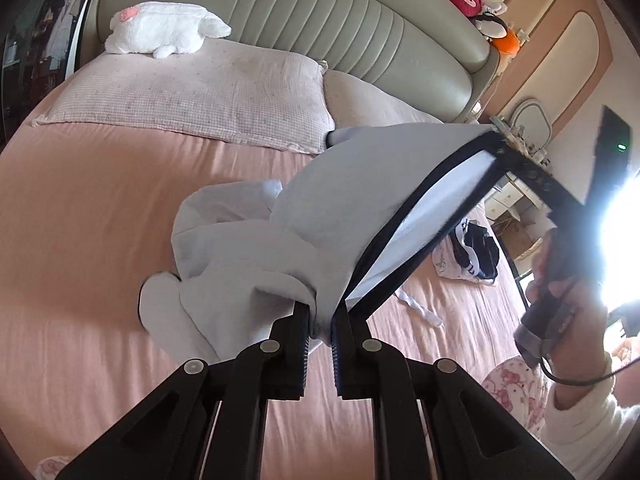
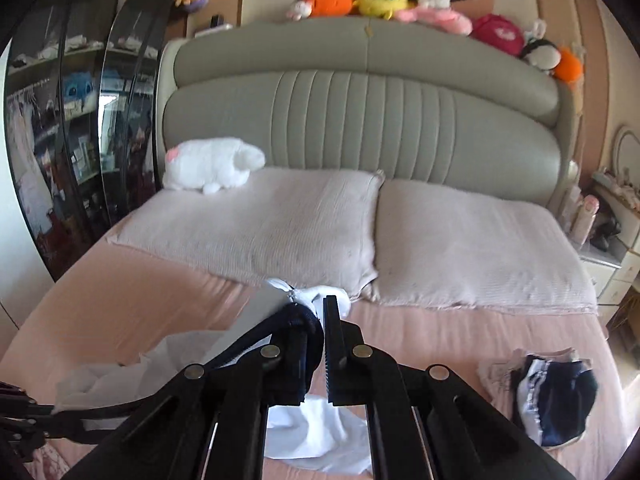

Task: Fold clothes
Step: 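Hold the shirt hem with both grippers and lift it high to spread it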

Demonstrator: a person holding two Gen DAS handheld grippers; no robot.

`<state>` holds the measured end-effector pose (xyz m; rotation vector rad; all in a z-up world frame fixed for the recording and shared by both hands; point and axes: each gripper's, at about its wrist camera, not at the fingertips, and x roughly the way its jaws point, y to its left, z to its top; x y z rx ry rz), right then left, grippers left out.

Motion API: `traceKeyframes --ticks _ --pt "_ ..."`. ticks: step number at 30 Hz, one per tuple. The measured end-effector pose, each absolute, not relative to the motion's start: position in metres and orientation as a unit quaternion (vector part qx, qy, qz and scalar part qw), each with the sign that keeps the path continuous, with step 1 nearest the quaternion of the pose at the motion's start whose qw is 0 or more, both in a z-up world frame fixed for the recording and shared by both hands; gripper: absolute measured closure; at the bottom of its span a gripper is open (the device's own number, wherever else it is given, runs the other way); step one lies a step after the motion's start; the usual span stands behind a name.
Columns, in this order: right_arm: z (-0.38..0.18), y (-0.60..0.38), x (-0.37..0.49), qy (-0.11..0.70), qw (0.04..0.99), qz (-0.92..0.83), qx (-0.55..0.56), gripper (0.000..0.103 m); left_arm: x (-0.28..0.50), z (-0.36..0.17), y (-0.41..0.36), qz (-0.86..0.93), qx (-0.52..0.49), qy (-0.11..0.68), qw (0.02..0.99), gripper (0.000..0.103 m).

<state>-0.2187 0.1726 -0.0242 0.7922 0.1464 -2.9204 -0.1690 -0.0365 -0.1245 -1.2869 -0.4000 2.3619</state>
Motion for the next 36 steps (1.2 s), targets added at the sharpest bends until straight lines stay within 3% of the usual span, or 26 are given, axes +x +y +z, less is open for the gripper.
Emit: traceKeyframes --ticks 6,14,23,30,36 --pt "-0.01 0.197 -0.142 0.024 0.032 -0.971 0.237 0.1 -0.168 -0.167 0.011 0.821 -0.513 -0.167 0.186 0.089" --pt "-0.019 0.209 -0.116 -0.015 0.042 -0.968 0.248 0.1 -0.17 -0.198 0.062 0.802 -0.55 -0.145 0.182 0.089" --pt "0.011 0.235 -0.146 -0.019 0.024 -0.981 0.194 0.1 -0.217 -0.08 -0.003 0.91 -0.378 -0.132 0.106 0.092" --pt "0.003 0.233 -0.249 -0.049 0.033 -0.974 0.218 0.1 -0.324 -0.048 -0.021 0.913 -0.376 -0.12 0.101 0.092" --pt "0.118 0.236 -0.314 -0.075 0.056 -0.986 0.136 0.1 -0.354 0.122 -0.021 0.961 -0.238 -0.068 0.121 0.093"
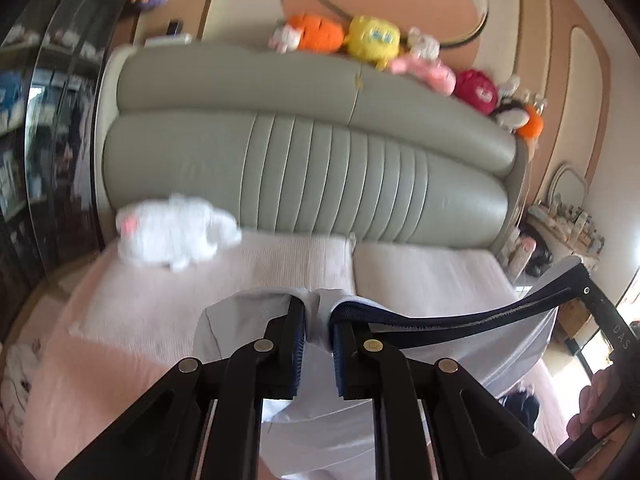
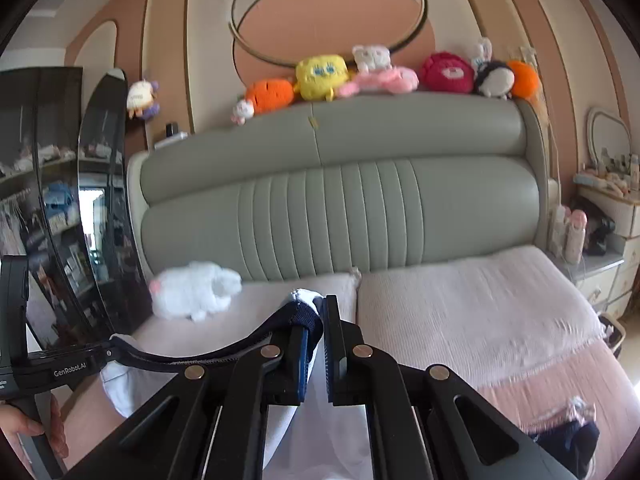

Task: Fold clothes
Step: 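Hold the shirt hem with both grippers and lift it high to spread it, then lay the shirt flat on the bed and open both grippers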

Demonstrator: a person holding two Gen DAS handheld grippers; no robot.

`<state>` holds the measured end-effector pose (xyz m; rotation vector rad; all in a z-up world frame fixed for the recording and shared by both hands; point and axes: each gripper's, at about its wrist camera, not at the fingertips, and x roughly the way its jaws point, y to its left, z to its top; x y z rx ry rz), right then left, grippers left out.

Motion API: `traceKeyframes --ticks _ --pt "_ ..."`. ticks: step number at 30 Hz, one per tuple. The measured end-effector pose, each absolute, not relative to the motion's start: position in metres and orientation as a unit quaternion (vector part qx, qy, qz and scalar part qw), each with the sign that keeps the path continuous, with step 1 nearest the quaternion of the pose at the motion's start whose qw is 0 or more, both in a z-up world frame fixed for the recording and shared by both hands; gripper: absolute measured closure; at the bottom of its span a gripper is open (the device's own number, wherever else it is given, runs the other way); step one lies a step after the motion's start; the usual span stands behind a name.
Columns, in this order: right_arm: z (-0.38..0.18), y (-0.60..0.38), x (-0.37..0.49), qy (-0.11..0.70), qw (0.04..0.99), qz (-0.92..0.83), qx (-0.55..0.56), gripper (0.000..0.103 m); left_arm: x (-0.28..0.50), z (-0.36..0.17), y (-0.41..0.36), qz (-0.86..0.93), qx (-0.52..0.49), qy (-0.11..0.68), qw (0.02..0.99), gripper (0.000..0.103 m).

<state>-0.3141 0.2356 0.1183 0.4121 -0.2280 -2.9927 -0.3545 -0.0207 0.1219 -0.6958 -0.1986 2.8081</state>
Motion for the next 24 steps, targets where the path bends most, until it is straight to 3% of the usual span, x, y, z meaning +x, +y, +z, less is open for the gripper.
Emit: traceKeyframes --ticks 4,7,11,16,18,20,24 --pt "0.206 0.242 -0.282 -0.067 0.068 -0.995 0.041 0.1 -0.307 0.203 -0.018 0.978 -0.156 -0.037 0.135 0.092" --pt "0.214 0.249 -0.245 -0.067 0.08 -0.994 0.045 0.1 -0.266 0.176 -0.021 0.973 -0.171 -0.058 0.143 0.091" --pt "0.141 0.248 -0.2 -0.06 0.07 -0.989 0.111 0.1 -0.232 0.064 -0.017 0.948 -0.272 -0.091 0.136 0.091" --pt "-0.033 0.24 -0.17 -0.079 0.026 -0.961 0.262 0.1 -0.216 -0.147 -0.004 0.857 -0.485 -0.14 0.109 0.092" --pt "-0.101 0.236 -0.163 -0.097 0.011 -0.936 0.337 0.1 -0.205 -0.206 0.003 0.817 -0.552 -0.131 0.1 0.092" --pt "-0.153 0.235 -0.155 -0.126 0.007 -0.901 0.415 0.1 -0.188 -0.235 0.01 0.789 -0.591 -0.122 0.115 0.092" --pt "-0.186 0.239 -0.117 -0.162 0.01 -0.861 0.482 0.1 -0.162 -0.233 0.01 0.788 -0.594 -0.094 0.13 0.092"
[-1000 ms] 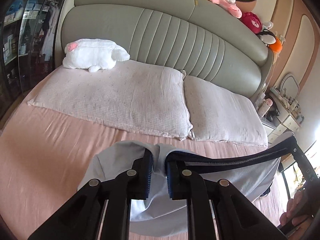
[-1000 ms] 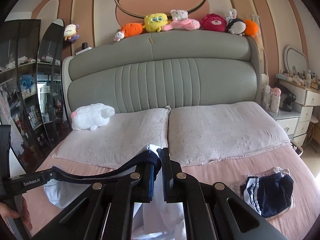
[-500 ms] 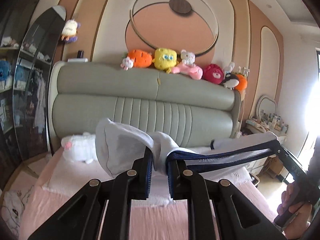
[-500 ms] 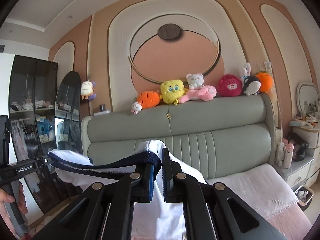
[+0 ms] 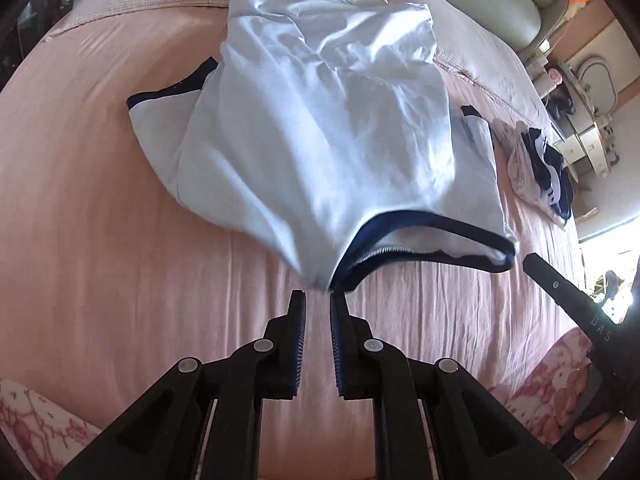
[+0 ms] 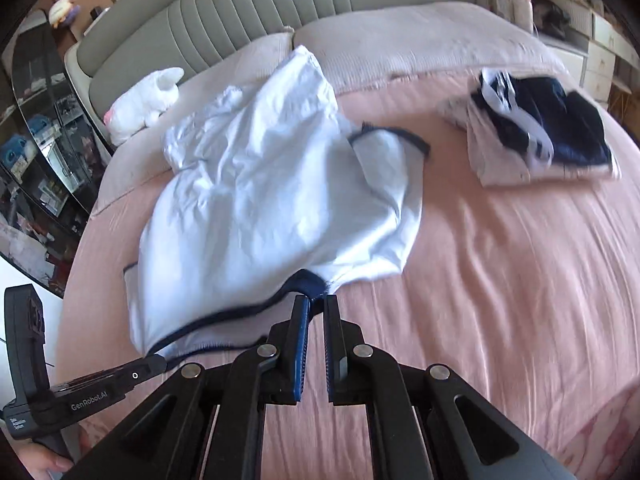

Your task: Fold clothes

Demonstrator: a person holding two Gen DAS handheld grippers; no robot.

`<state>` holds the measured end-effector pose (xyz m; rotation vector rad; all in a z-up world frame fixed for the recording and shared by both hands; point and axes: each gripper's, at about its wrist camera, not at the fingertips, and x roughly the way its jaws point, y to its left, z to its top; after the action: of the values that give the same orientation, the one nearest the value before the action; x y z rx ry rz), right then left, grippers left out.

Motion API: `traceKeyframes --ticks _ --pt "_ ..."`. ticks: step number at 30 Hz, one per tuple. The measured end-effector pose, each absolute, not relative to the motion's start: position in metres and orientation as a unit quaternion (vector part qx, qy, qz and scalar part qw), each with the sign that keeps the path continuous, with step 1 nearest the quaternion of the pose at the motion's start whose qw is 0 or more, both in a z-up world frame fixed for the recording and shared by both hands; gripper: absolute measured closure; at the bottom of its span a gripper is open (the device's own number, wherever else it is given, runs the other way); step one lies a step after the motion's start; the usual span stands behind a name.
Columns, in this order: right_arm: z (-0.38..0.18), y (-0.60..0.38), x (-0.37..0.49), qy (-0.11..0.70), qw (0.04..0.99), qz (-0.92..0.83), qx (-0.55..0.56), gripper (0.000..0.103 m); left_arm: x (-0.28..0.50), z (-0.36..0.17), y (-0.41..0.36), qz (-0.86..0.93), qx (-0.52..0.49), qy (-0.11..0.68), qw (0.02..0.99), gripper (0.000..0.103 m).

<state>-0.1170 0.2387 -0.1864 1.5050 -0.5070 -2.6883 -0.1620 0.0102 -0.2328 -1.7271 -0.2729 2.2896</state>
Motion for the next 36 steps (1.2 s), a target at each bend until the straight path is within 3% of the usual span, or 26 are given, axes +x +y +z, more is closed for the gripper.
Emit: traceKeyframes --ticks 1,2,7,9,10,11,12,18,22,24,25,26,27,29,36 --pt "-0.188 0.237 -0.109 -0.156 0.013 -0.858 0.489 0.1 -0.162 -0.233 0.007 0.786 -0.596 -0.095 0.131 0.092" --pt "-0.186 0.237 -0.105 -0.16 0.021 -0.854 0.494 0.094 -0.163 -0.235 0.003 0.785 -0.598 -0.099 0.127 0.092" --pt "-0.167 0.222 -0.11 -0.106 0.017 -0.875 0.472 0.092 -0.163 -0.238 -0.035 0.797 -0.576 -0.166 0.082 0.087" --pt "-0.16 0.223 -0.114 -0.092 0.022 -0.883 0.459 0.081 -0.164 -0.239 -0.054 0.803 -0.559 -0.199 0.055 0.076" --pt "-0.162 0.233 -0.122 -0.11 0.015 -0.883 0.456 0.075 -0.171 -0.243 -0.064 0.802 -0.556 -0.217 0.039 0.056" --pt "-0.165 0.245 -0.131 -0.138 0.003 -0.881 0.453 0.059 -0.177 -0.248 -0.073 0.8 -0.552 -0.234 0.024 0.037" --pt "-0.168 0.257 -0.141 -0.165 -0.008 -0.878 0.449 0.047 -0.184 -0.253 -0.083 0.795 -0.55 -0.254 0.01 0.033" --pt "-0.233 0.325 -0.203 -0.291 -0.064 -0.829 0.474 0.047 -0.237 -0.276 -0.102 0.776 -0.555 -0.299 -0.022 0.032" --pt "-0.263 0.317 -0.222 -0.312 -0.017 -0.799 0.514 0.047 -0.259 -0.275 -0.094 0.793 -0.546 -0.27 -0.012 0.033" --pt "-0.267 0.308 -0.228 -0.292 -0.007 -0.804 0.517 0.047 -0.261 -0.273 -0.089 0.798 -0.545 -0.257 -0.002 0.041" --pt "-0.265 0.305 -0.231 -0.287 0.001 -0.808 0.515 0.051 -0.263 -0.274 -0.085 0.798 -0.544 -0.257 0.016 0.075" --pt "-0.264 0.302 -0.234 -0.283 0.01 -0.809 0.514 0.076 -0.264 -0.277 -0.08 0.797 -0.548 -0.254 0.031 0.097" --pt "-0.263 0.298 -0.236 -0.279 0.018 -0.81 0.515 0.086 -0.265 -0.28 -0.074 0.795 -0.554 -0.245 0.038 0.097" --pt "-0.257 0.291 -0.238 -0.26 0.027 -0.819 0.511 0.095 -0.264 -0.282 -0.067 0.798 -0.553 -0.233 0.044 0.097" --pt "-0.211 0.284 -0.206 -0.17 -0.023 -0.871 0.46 0.099 -0.232 -0.226 -0.098 0.846 -0.477 -0.238 0.014 0.101"
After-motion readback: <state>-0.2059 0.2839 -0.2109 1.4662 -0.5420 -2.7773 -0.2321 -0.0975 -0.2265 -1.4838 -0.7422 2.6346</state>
